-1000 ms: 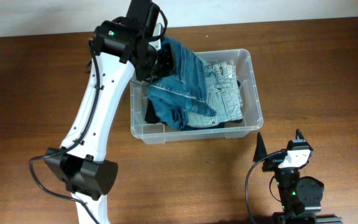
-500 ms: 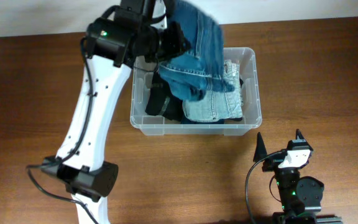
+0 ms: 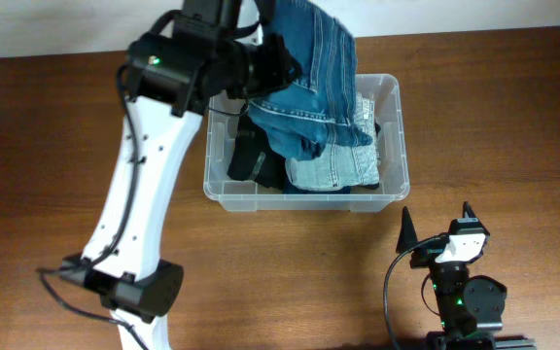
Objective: Pack container
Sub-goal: 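Lower the dark blue jeans beside the grey jeans and release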
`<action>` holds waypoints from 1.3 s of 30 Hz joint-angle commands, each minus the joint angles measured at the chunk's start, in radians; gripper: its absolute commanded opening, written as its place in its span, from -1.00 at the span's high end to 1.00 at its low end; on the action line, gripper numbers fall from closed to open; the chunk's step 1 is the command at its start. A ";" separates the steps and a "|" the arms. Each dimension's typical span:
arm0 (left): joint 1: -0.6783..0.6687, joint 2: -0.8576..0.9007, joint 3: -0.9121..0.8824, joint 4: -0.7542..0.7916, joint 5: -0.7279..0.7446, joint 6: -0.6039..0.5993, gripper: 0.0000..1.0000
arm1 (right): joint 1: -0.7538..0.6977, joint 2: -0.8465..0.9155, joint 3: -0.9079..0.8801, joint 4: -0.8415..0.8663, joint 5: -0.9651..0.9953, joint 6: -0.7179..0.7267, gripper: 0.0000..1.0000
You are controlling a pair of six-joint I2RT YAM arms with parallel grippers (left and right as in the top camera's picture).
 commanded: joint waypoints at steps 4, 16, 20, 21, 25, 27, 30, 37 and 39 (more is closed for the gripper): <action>-0.007 0.107 -0.019 0.050 -0.013 -0.005 0.99 | -0.006 -0.008 -0.005 -0.005 0.002 -0.003 -0.97; 0.004 0.209 -0.019 -0.063 -0.199 0.002 0.98 | -0.006 -0.009 -0.005 -0.005 0.002 -0.003 -0.97; 0.042 0.209 -0.019 -0.132 -0.259 0.004 0.61 | -0.006 -0.008 -0.005 -0.005 0.002 -0.003 -0.97; 0.055 0.210 -0.019 -0.151 -0.261 0.011 0.51 | -0.006 -0.008 -0.005 -0.005 0.002 -0.003 -0.97; 0.093 0.211 -0.019 -0.198 -0.265 0.073 0.17 | -0.006 -0.008 -0.005 -0.005 0.002 -0.003 -0.97; 0.101 0.211 -0.019 -0.220 -0.285 0.082 0.17 | -0.006 -0.008 -0.005 -0.005 0.002 -0.003 -0.97; 0.103 0.211 -0.019 -0.253 -0.344 0.082 -0.52 | -0.006 -0.008 -0.005 -0.005 0.002 -0.003 -0.97; 0.103 0.211 -0.019 -0.205 -0.440 0.133 -0.96 | -0.006 -0.008 -0.005 -0.005 0.002 -0.003 -0.97; 0.103 0.211 -0.019 -0.153 -0.443 0.169 -0.95 | -0.006 -0.008 -0.005 -0.005 0.002 -0.003 -0.97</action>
